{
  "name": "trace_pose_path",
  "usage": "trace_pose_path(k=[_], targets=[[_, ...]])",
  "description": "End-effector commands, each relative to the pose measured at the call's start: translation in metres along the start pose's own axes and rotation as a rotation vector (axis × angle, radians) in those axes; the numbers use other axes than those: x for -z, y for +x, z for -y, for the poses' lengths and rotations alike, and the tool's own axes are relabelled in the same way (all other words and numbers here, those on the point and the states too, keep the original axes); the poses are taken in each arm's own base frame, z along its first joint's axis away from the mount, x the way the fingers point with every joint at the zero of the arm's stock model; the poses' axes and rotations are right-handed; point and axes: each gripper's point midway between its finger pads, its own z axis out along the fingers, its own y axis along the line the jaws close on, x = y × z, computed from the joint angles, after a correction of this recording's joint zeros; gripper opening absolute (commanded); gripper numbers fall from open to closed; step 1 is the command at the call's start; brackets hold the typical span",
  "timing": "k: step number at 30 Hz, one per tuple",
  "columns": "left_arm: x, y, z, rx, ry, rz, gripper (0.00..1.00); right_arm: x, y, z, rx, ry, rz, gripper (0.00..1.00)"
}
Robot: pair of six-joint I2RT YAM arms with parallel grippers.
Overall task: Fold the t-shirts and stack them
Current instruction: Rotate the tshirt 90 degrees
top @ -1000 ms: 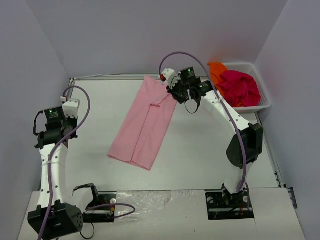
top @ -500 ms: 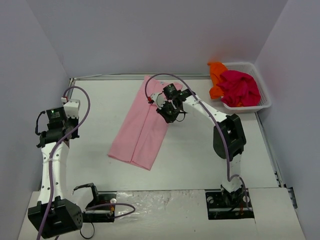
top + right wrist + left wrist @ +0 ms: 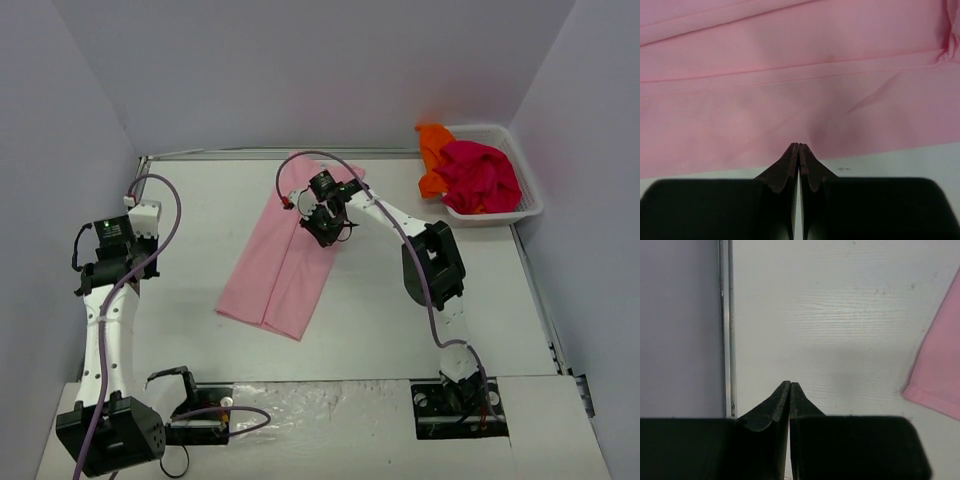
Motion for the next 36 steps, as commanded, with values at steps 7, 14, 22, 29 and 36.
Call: trace_pose_path(k=[7, 14, 22, 29, 36], targets=[[0.002, -0.007, -0.003, 0.02, -0.012, 0.034, 0.02, -0.026, 0.015, -0.032, 0.04, -0.056, -0.097, 0.0], [0.004, -0.007, -0.003, 0.017, -0.013, 0.037, 0.02, -0.036, 0.037, -0.042, 0.058, -0.075, -0.16, 0.0], [0.002, -0.007, 0.0, 0.014, 0.005, 0.035, 0.02, -0.036, 0.078, -0.041, 0.053, -0.068, -0.249, 0.0], [0.0, -0.007, 0.004, 0.014, 0.029, 0.033, 0.02, -0.036, 0.102, -0.021, -0.004, -0.037, -0.281, 0.0], [0.001, -0.007, 0.007, 0.012, 0.047, 0.035, 0.02, -0.028, 0.114, 0.004, -0.054, -0.004, -0.282, 0.0]])
